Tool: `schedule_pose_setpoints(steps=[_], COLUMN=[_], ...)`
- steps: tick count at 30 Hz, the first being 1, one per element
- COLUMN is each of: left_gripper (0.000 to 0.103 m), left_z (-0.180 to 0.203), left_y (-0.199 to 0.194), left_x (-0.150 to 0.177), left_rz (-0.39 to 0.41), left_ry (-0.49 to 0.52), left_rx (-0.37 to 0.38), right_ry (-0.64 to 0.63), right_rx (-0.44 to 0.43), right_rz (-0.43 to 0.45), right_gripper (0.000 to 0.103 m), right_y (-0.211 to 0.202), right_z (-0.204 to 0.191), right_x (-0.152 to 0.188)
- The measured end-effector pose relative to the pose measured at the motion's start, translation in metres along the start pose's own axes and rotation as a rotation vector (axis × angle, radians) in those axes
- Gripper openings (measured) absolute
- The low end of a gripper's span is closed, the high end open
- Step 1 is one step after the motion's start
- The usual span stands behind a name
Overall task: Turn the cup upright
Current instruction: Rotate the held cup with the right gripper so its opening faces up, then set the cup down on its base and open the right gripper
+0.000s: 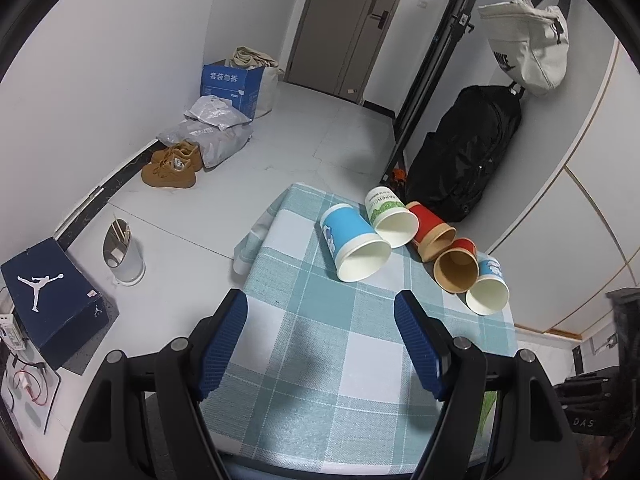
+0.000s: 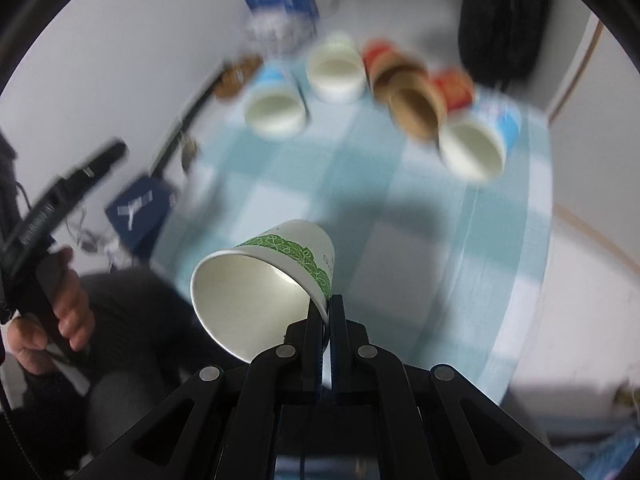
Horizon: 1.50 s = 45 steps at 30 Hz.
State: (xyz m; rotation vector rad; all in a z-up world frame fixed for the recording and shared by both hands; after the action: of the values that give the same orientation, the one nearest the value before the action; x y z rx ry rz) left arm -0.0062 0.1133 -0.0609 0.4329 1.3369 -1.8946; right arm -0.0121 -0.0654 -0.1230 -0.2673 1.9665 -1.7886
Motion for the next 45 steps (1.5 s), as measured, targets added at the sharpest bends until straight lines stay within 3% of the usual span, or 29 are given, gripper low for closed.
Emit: schedule_pose_setpoints(steps=[5,20,21,24,32,36,40,43,45], left_gripper=[0.072,0.072,0.072,0.072,0.072,0.072,0.072,0.072,0.072], left_z=[0.002,0.012,0.012,0.015,0.030,0.041,0.057,0.068,0.072], left_y=[0.000,0.012,0.013,0.016,0.022,0.020,0.014,0.015,0.017], left_x=[0.000,0.007,0.008,0.009,0.011,0.008,0.004,0.004,0.005], left_rz=[0.004,-0.046,-0.050,-0.059,-0.067,-0.046,0.025,0.043,0.041], left_ry=[0.013,0.049,0.051,0.058,0.086,0.104,0.196,0.219,0.218], left_rx=[-0.005,-0.007,-0.007,-0.007,0.025,0.042,-0.001,0.012,0.024], right_ry=[0.039,0.002,0.015,0.067,0.155,0.281,0.321,0.307,0.291], right_rx=[-0.012,0.049,0.041,0.020,-0.019,-0.064,-0.113,-0.093,-0.065], right_rz=[-0.171,-0.251,-0.249,-0.230,-0.059,0.181,0.393,0.526,0.607], right_gripper=[0.002,0.007,0.011,0.041,0.048,0.048,0.049,0.049,0.057], right_y=[0.016,0.041,0.042,0.042,0.009,-0.023,-0.049,-0.063,-0.072], right_z=[0.012,0.012,0.014,0.021,0.045,0.070,0.077,0.078,0.077], right_x=[0.003,-0.035,-0.037,-0.041,-0.046,-0.046,-0.034,-0.023,-0.015])
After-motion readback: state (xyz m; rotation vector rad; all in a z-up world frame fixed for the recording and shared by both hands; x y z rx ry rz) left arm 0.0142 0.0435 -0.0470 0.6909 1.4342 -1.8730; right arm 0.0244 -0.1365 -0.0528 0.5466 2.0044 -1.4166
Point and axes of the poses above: each gripper's, at about its wrist camera, not at the fingertips, and y roughly the way its jaws point, z to its right, x to its underside, the point moved 7 cm from there along y, roughly the way its jaws point, and after that the axes turned 9 degrees about x, right-handed, at the moved point
